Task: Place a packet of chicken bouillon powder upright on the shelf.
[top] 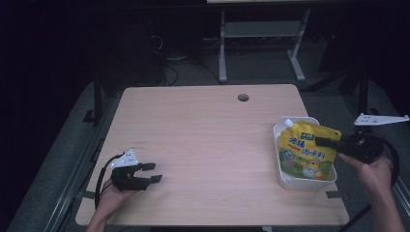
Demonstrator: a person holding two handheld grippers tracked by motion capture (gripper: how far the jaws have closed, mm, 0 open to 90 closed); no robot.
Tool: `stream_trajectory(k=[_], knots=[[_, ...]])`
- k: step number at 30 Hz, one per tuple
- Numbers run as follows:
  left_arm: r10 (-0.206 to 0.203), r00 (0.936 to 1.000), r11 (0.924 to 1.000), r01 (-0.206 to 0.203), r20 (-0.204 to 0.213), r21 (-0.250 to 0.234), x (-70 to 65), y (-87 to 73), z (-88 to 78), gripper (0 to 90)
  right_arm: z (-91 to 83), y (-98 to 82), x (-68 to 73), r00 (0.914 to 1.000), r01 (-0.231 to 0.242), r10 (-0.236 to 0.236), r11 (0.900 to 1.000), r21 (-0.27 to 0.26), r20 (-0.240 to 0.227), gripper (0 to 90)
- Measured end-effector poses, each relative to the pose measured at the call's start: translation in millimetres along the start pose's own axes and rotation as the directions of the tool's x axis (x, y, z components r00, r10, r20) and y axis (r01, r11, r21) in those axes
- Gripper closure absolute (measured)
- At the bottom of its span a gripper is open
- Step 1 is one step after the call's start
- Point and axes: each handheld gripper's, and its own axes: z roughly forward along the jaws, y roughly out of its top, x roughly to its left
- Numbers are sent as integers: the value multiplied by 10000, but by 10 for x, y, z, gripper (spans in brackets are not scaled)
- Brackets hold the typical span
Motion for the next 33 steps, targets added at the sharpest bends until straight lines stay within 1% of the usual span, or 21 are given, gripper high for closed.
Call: stream_trajectory(k=[6,7,11,12,15,18,19,21,22,27,33], knots=[[10,10000,10000,-10,0,17,-4,2,7,418,-41,10,-14,9999,-122,122,9996,-246,23,843],[14,10000,10000,-14,11,27,-3,3,8,417,-70,33,-5,9999,-74,78,9996,-274,140,830],[36,10000,10000,-36,29,43,-8,6,13,416,-103,72,18,9997,5,2,9996,-265,263,798],[46,10000,10000,-47,56,50,-11,6,15,415,-121,95,28,9994,55,-45,9995,-304,344,767],[78,9999,9999,-79,67,64,-23,9,33,414,-162,152,50,9987,103,-82,9991,-403,512,750],[58,10000,10000,-58,71,67,-22,11,34,413,-182,190,68,9983,148,-123,9989,-448,565,739],[36,10000,10000,-37,60,43,-20,11,34,411,-197,223,85,9977,222,-193,9987,-448,649,727],[41,10000,10000,-42,57,41,-20,10,32,409,-203,237,92,9976,262,-231,9985,-472,657,723],[30,10000,10000,-31,57,27,-21,10,32,409,-227,281,115,9971,364,-327,9979,-542,684,704],[64,10000,9999,-65,76,80,-25,14,36,408,-242,354,171,9959,589,-551,9969,-521,723,696],[58,9999,10000,-58,88,79,-27,15,35,402,-196,448,287,9944,929,-904,9947,-446,554,674]])
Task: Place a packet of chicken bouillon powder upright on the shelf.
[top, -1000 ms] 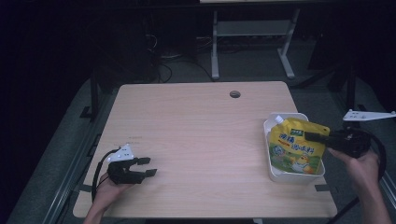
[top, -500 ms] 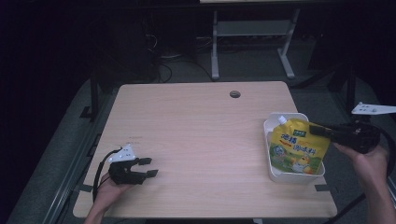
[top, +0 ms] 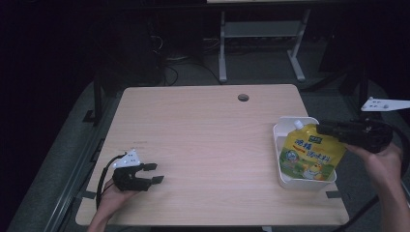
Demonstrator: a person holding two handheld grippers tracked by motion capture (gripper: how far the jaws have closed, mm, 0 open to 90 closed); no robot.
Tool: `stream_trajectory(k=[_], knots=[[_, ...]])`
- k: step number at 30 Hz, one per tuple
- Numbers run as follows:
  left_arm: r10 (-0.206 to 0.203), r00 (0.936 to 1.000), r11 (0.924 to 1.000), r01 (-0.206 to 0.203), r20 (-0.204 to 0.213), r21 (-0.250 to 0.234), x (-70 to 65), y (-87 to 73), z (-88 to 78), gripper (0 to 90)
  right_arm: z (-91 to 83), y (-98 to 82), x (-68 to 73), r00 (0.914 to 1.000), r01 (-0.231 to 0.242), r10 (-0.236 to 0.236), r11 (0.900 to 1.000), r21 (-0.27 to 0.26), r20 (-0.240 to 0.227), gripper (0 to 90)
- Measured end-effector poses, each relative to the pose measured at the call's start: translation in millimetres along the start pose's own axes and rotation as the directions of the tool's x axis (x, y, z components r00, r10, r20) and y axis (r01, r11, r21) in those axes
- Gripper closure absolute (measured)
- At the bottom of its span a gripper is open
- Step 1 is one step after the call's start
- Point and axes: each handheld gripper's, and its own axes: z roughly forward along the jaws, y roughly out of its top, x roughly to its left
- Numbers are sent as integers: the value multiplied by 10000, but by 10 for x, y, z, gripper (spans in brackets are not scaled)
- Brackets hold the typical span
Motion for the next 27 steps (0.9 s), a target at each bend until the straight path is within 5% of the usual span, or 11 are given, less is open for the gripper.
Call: stream_trajectory(k=[27], knots=[[25,10000,10000,-25,-17,45,-1,0,-5,380,593,-24,366,9932,419,-353,9974,581,-1106,540]])
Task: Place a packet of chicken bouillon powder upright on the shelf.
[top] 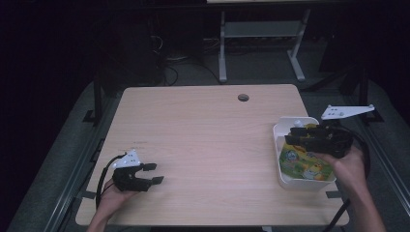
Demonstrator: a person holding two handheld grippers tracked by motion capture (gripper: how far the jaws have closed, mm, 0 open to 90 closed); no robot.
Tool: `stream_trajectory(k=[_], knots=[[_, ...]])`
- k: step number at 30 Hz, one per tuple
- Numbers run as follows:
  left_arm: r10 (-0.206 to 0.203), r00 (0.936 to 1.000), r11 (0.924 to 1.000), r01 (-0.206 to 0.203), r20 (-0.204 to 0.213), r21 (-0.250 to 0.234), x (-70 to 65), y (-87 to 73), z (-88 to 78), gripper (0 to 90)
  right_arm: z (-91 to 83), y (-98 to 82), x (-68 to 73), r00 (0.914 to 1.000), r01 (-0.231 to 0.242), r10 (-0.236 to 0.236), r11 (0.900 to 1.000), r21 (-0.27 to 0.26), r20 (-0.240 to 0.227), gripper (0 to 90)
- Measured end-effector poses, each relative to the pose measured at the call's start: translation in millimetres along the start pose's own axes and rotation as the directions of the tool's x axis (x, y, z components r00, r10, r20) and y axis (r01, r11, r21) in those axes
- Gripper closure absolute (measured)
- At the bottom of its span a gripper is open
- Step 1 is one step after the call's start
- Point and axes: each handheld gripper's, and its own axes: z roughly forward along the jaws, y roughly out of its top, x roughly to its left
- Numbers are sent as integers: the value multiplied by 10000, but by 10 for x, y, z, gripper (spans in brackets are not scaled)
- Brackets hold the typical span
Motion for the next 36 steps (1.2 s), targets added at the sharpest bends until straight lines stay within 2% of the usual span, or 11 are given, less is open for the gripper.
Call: stream_trajectory(k=[6,21,36], knots=[[40,10000,10000,-40,-69,0,4,0,-7,372,140,15,62,9995,-76,79,9999,107,-300,515],[5,10000,10000,-5,-51,-23,9,-1,-14,367,535,40,277,9960,370,-321,9976,579,-832,453],[-28,10000,9999,28,-36,-101,11,-1,-23,362,804,60,388,9921,507,-402,9949,872,-1185,416]])
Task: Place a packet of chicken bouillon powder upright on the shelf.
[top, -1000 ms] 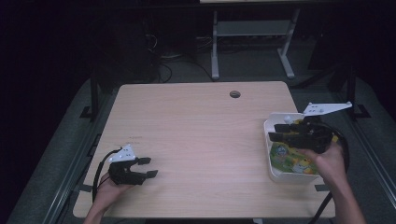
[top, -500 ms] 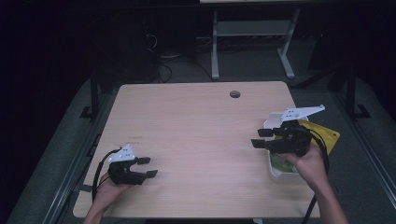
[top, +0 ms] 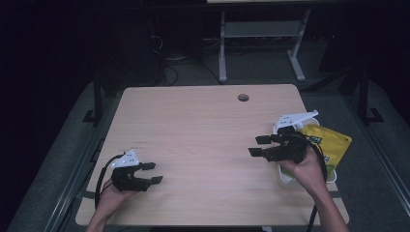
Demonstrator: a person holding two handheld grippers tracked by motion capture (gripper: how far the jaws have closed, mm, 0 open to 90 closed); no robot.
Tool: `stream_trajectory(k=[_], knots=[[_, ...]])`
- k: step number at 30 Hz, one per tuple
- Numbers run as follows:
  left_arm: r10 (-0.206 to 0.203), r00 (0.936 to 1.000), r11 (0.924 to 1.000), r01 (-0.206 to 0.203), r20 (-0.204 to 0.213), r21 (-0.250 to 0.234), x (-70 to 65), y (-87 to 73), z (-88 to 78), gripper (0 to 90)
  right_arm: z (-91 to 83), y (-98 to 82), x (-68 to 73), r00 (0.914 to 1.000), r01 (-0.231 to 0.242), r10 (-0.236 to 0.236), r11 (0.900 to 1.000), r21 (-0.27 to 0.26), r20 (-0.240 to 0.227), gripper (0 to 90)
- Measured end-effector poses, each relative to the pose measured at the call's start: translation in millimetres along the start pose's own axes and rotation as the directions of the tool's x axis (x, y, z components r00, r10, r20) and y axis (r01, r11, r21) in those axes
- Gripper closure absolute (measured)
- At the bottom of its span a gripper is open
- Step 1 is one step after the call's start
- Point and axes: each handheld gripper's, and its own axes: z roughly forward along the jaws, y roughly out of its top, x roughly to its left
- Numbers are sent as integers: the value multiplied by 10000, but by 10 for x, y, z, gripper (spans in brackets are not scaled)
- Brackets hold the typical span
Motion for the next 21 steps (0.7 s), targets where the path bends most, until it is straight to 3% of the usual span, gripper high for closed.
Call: stream_trajectory(k=[21], knots=[[100,9998,9999,-98,-194,113,-18,7,8,299,378,-32,124,9983,68,-49,9994,328,-588,389]])
